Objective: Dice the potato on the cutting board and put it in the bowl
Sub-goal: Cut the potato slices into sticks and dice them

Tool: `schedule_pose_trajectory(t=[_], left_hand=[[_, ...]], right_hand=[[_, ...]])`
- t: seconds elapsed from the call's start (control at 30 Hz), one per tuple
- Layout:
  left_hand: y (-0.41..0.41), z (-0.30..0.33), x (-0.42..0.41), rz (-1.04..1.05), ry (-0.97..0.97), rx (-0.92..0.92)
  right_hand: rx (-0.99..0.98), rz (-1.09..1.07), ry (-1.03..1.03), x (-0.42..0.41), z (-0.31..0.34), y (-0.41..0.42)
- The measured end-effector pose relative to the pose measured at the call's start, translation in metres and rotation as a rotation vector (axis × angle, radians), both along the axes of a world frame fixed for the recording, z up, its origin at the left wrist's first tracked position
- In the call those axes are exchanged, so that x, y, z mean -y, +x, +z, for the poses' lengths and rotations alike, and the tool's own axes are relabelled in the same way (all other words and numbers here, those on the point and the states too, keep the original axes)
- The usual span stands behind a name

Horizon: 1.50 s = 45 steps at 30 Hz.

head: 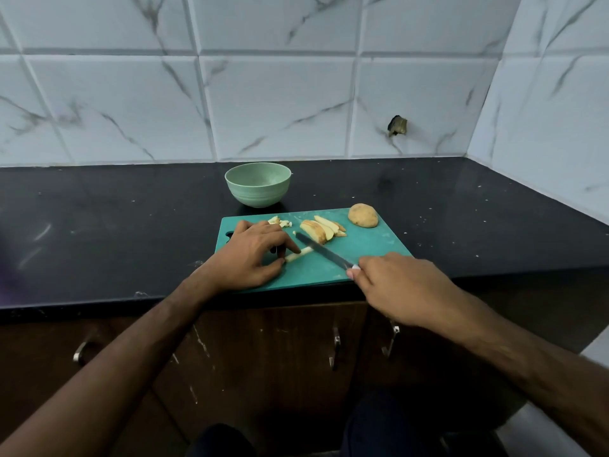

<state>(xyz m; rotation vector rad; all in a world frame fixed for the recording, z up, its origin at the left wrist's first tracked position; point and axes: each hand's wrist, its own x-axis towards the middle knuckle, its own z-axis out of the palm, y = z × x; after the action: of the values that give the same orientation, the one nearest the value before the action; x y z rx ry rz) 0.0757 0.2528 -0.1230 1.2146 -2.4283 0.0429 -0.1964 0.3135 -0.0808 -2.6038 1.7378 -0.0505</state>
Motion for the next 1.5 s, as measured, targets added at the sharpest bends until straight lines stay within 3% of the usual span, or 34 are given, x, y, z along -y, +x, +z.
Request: schedule_pose_trajectory(t=[1.5], left_hand=[[0.001,0.001,-0.004,0.012,-0.049,-0.074]], right_hand=[[0.04,0.018,0.061,0.005,-0.012,0.026]])
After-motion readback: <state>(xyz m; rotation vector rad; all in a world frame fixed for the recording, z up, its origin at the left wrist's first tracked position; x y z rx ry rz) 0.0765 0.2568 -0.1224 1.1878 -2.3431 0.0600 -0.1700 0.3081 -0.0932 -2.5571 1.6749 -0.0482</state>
